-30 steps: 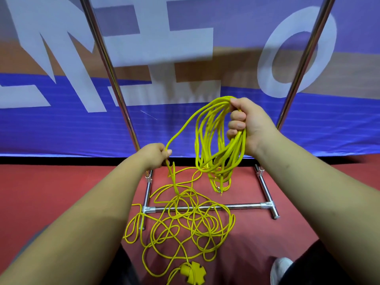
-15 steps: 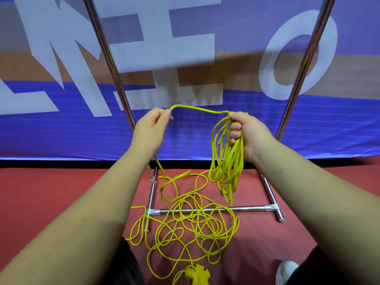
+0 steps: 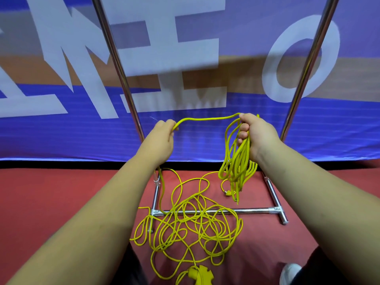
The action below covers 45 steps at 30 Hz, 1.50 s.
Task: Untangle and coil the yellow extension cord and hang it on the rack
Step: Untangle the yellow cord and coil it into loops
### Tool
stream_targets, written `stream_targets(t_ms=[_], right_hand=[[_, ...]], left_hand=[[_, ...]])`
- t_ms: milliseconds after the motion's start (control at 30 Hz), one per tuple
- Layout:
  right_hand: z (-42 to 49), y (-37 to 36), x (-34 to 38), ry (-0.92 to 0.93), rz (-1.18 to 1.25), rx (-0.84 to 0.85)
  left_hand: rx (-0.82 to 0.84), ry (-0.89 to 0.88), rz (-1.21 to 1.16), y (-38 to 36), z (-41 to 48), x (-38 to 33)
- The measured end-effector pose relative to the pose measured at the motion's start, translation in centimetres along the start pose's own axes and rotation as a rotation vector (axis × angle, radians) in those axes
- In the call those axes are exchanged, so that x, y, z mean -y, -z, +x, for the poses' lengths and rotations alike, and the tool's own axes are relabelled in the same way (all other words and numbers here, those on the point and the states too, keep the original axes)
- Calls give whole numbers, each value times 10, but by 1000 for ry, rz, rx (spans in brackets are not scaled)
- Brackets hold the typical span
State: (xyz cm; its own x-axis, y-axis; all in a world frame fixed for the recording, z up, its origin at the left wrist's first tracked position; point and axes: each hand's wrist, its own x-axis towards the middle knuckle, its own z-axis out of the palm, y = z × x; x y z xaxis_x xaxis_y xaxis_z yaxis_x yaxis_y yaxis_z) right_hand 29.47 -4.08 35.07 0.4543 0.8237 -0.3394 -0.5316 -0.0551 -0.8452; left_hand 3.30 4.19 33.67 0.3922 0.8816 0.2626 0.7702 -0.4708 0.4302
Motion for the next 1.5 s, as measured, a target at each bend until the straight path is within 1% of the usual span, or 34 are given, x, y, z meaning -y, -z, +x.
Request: stream_targets(t_ms=[33, 100, 133, 200, 267, 333, 400, 433, 600, 767, 967, 1200, 1267, 1300, 1367, 1433, 1500], right_hand=[[1, 1, 0, -1, 11, -1], [1, 2, 0, 1, 20, 1], [1, 2, -1, 3, 21, 0], [0, 2, -1, 3, 20, -9], [-1, 2, -1, 5, 24, -38], [-2, 2, 2, 18, 38, -81], [-3, 2, 5, 40, 40, -126], [-4, 3, 6, 49, 34, -145], [-4, 7, 8, 43, 25, -197], [-7, 7, 8, 32, 38, -204], [-7, 4, 2, -6, -25, -165], [0, 7, -2, -45, -61, -116], [0, 6, -3, -39, -71, -114], [0, 6, -2, -36, -77, -109], [-1, 6, -2, -29, -90, -94], [-1, 7, -2, -28, -112, -72], [0, 9, -2, -25, -134, -57]], left_hand=[[37, -6, -9, -1, -3, 3], [121, 52, -76, -3, -9, 6], [140, 79, -73, -5, -10, 8], [133, 118, 41, -8, -8, 11], [155, 253, 143, -10, -6, 14], [235, 379, 210, -11, -8, 17], [299, 404, 262, -12, -11, 23], [300, 396, 271, -13, -10, 27], [178, 396, 282, -15, -4, 31], [-5, 618, 124, -15, 1, 28], [-52, 491, 71, -20, 2, 39], [-56, 259, 208, -28, -4, 10], [-27, 184, 235, -29, -5, 2], [7, 119, 260, -28, -6, -1], [140, -34, 308, -27, -5, -6], [345, -154, 284, -23, -5, -12], [551, -221, 234, -22, -8, -21]])
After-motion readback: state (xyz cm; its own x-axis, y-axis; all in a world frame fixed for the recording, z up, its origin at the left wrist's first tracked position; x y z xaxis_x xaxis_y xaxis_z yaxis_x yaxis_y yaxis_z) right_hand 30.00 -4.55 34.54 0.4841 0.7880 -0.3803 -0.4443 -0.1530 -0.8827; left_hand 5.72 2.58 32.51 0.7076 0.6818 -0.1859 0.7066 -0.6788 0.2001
